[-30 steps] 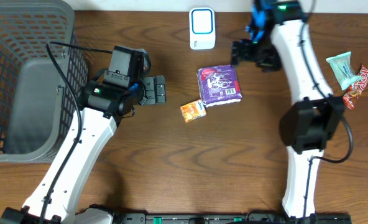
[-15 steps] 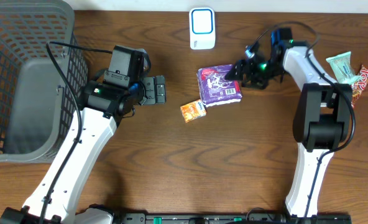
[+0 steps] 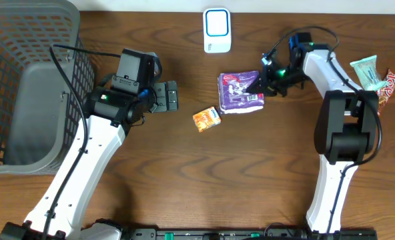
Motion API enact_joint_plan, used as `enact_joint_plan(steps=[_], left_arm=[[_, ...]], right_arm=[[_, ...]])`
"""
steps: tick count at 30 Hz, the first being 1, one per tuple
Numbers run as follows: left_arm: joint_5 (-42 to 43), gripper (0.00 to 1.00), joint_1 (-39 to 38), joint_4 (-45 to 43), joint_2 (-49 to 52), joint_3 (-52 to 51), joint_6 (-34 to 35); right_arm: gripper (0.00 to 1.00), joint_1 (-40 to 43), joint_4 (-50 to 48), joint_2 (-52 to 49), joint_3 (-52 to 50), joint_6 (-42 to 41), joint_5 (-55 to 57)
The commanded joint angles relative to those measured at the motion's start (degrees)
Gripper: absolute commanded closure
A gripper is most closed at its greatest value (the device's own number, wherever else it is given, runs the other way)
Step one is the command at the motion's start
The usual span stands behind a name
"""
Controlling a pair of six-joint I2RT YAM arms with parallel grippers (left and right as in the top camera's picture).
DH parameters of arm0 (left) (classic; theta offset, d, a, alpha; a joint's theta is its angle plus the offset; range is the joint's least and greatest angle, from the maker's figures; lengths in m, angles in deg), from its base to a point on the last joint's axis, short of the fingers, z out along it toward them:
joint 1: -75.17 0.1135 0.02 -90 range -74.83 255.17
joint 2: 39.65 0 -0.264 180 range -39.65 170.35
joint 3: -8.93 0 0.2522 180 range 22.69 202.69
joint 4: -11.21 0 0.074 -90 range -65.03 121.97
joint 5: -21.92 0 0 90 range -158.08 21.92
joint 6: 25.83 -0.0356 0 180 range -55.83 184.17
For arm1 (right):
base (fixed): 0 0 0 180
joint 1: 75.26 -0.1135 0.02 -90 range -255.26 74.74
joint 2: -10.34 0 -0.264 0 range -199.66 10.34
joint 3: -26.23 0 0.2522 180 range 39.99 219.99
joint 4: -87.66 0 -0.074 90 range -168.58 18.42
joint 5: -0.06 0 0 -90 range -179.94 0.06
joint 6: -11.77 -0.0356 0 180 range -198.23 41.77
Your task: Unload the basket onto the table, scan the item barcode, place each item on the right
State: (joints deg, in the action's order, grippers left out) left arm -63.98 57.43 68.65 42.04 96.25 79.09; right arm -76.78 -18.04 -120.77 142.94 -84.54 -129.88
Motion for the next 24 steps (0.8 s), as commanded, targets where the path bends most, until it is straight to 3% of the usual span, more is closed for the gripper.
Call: enact_joint_plan(steps=[1, 7, 11, 17, 24], left_arm=[[-0.72, 0.02, 0.2, 0.26, 0.31, 0.76, -0.52], [-0.72, 0.02, 0.2, 0.26, 0.31, 0.76, -0.52], [-0.72, 0.02, 0.2, 0.26, 0.31, 0.76, -0.52], [-0.72, 0.02, 0.2, 0.26, 0.31, 0.76, -0.52], [-0.72, 0.02, 0.2, 0.26, 0.31, 0.76, -0.52]], right_arm=[[0.98, -1.57, 3.3, 7.58, 5.51, -3.96, 19.32], [0.92, -8.94, 11.65, 15.74, 7.52, -19.69, 66.25], [0.93, -14.38, 17.77, 15.85, 7.06, -29.09, 87.32], [0.92, -18.75, 15.93, 12.33, 2.54, -30.08, 90.27], [0.82, -23.17, 11.85, 6.29, 2.19, -29.79, 79.36]])
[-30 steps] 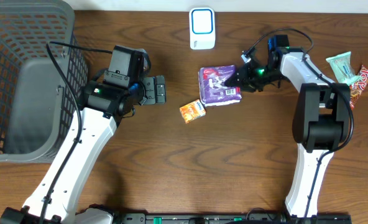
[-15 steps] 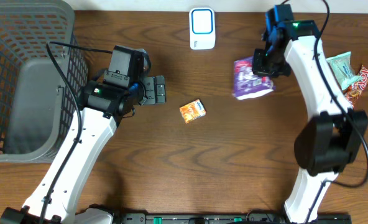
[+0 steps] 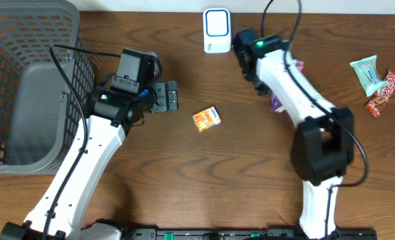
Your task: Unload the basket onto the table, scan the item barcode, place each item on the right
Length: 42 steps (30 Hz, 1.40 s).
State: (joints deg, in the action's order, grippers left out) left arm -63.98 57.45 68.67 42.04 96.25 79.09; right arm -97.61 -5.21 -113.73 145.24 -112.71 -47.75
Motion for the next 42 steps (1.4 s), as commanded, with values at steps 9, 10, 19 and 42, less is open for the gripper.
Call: enact_joint_plan(steps=[9, 10, 19, 42], left_arm=[[-0.72, 0.02, 0.17, 0.24, 0.31, 0.76, -0.52], [-0.72, 0.02, 0.17, 0.24, 0.31, 0.76, -0.52], [-0.72, 0.02, 0.17, 0.24, 0.31, 0.76, -0.52], [-0.72, 0.02, 0.17, 0.24, 0.31, 0.76, -0.52]], right_arm=[[0.01, -6.43, -7.72, -0.07, 5.16, 3.5, -21.09], [0.01, -6.36, -7.13, 0.0, 6.75, 3.63, -22.56], [0.01, -0.48, 5.03, 0.02, 21.57, 4.98, -29.29], [0.64, 12.61, -25.68, -0.13, -15.43, 15.41, -69.77]])
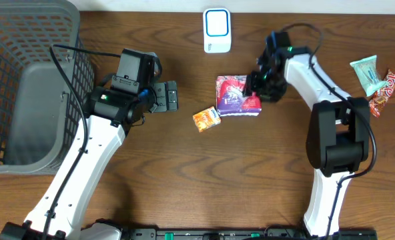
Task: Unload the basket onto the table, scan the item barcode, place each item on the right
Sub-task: 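Lift Carefree box up to the white scanner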
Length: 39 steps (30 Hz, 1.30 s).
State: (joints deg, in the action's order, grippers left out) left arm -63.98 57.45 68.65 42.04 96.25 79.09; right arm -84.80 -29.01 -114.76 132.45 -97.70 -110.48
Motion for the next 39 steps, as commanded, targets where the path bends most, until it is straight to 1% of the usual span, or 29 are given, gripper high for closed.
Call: enact_joint_plan(steps=[1, 3, 4, 8, 12, 16, 22, 27, 30, 35, 39], left_arm=[[-0.72, 0.02, 0.17, 0.26, 0.31, 0.76, -0.52], [-0.72, 0.02, 0.17, 0.26, 0.31, 0.76, -0.52], [-0.72, 0.02, 0.17, 0.26, 0.31, 0.76, -0.52], [-0.72, 0.02, 0.17, 0.26, 0.31, 0.76, -0.52], [-0.72, 0.02, 0.17, 0.26, 0.31, 0.76, -0.52], [-0.72, 0.02, 0.17, 0.26, 0.31, 0.76, -0.52], [-0.72, 0.02, 0.17, 0.26, 0.31, 0.76, -0.52], [-0.72, 0.02, 0.17, 0.26, 0.31, 0.76, -0.52], [-0.72, 0.02, 0.17, 0.26, 0.31, 0.76, -0.52], [-0.72, 0.02, 0.17, 0.26, 0.31, 0.76, -0.52], [-0.72, 0.02, 0.17, 0.26, 0.31, 0.76, -0.52]], right_arm=[[0.72, -0.35, -2.56, 0.9, -2.73, 0.39, -7.76], [0.92, -0.63, -3.45, 0.94, -1.79, -0.66, -8.87], [0.99, -0.66, -3.41, 1.03, -0.7, -1.84, -9.35], [0.99, -0.57, -2.73, 1.03, 6.75, -5.01, -12.66], [0.99, -0.66, -2.78, 1.03, 16.59, -8.59, -12.61], [0.99, -1.36, -7.54, 1.03, 22.34, -14.58, -8.72], [0.99, -3.19, -17.03, 0.52, 22.38, -27.69, 6.93], [0.99, -4.74, -27.19, -2.78, 22.38, -31.26, 6.71], [0.98, -6.23, -31.19, -5.38, 22.38, -32.85, 6.71], [0.99, -7.61, -34.8, -9.18, 22.38, -33.73, 5.22], [0.99, -7.17, -35.04, -9.73, 22.4, -33.66, 3.87]])
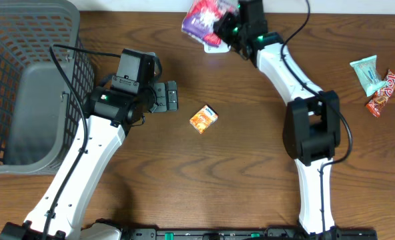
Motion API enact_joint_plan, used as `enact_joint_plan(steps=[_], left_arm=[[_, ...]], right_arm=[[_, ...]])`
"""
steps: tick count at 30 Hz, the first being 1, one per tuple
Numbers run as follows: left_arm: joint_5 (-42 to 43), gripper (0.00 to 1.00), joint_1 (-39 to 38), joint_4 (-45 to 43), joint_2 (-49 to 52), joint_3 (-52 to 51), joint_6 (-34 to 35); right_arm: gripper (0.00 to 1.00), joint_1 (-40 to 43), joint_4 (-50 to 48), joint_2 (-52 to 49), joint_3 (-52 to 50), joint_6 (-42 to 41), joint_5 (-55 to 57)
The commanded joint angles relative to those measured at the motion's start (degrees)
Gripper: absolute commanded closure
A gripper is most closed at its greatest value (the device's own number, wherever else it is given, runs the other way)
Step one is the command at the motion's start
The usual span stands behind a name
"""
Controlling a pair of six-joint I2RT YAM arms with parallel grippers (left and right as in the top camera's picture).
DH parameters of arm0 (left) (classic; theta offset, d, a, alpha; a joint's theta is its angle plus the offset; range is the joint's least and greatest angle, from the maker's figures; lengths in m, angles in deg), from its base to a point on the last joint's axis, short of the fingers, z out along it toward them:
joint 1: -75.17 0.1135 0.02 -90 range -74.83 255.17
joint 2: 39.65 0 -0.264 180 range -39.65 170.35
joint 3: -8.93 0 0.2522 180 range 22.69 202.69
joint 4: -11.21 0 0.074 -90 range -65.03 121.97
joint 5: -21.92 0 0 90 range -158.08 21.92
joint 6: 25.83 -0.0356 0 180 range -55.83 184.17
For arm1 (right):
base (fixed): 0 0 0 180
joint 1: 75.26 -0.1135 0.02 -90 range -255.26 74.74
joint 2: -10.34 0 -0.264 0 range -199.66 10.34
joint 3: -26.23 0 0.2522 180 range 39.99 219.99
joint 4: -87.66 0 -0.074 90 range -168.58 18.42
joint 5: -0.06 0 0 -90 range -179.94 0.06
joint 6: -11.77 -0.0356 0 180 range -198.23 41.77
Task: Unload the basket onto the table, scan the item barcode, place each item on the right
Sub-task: 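Lift Carefree box up to the white scanner, then carry Carefree box to the right edge and release it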
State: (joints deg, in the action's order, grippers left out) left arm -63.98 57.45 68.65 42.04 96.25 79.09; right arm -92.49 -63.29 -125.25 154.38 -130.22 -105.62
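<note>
A purple and red snack packet (201, 16) is up at the table's far edge, tilted, with my right gripper (223, 25) shut on its right side. It hangs over the white scanner (212, 45), which is almost fully covered; only a sliver of white shows beneath the packet. No barcode can be made out. My left gripper (172, 97) hovers left of centre, open and holding nothing, well away from the packet.
A small orange box (203, 119) lies mid-table. A grey mesh basket (24, 47) fills the left side. Two more snack packs, a pale green one (366, 72) and a red one (383, 90), lie at the right edge.
The packet lay on the table right of centre with my right gripper at its right edge. Now the gripper holds it at the far edge over the scanner. The left arm has not moved.
First my right gripper was at the packet lying beside the orange box. Then the arm reached toward the scanner, the packet mostly hidden beneath it. Afterwards the packet was back on the table with the gripper at it. Now it is held over the scanner.
</note>
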Motion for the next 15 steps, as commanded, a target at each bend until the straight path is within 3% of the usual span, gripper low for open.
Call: enact_joint_plan(steps=[1, 10, 15], left_arm=[[-0.72, 0.02, 0.17, 0.26, 0.31, 0.76, -0.52], [-0.72, 0.02, 0.17, 0.26, 0.31, 0.76, -0.52], [-0.72, 0.02, 0.17, 0.26, 0.31, 0.76, -0.52]], right_arm=[[0.99, 0.74, -0.83, 0.98, 0.52, -1.14, -1.27], [0.99, 3.67, 0.09, 4.9, 0.79, 3.1, -2.71], [0.99, 9.14, 8.09, 10.03, 0.79, 8.74, -1.55]])
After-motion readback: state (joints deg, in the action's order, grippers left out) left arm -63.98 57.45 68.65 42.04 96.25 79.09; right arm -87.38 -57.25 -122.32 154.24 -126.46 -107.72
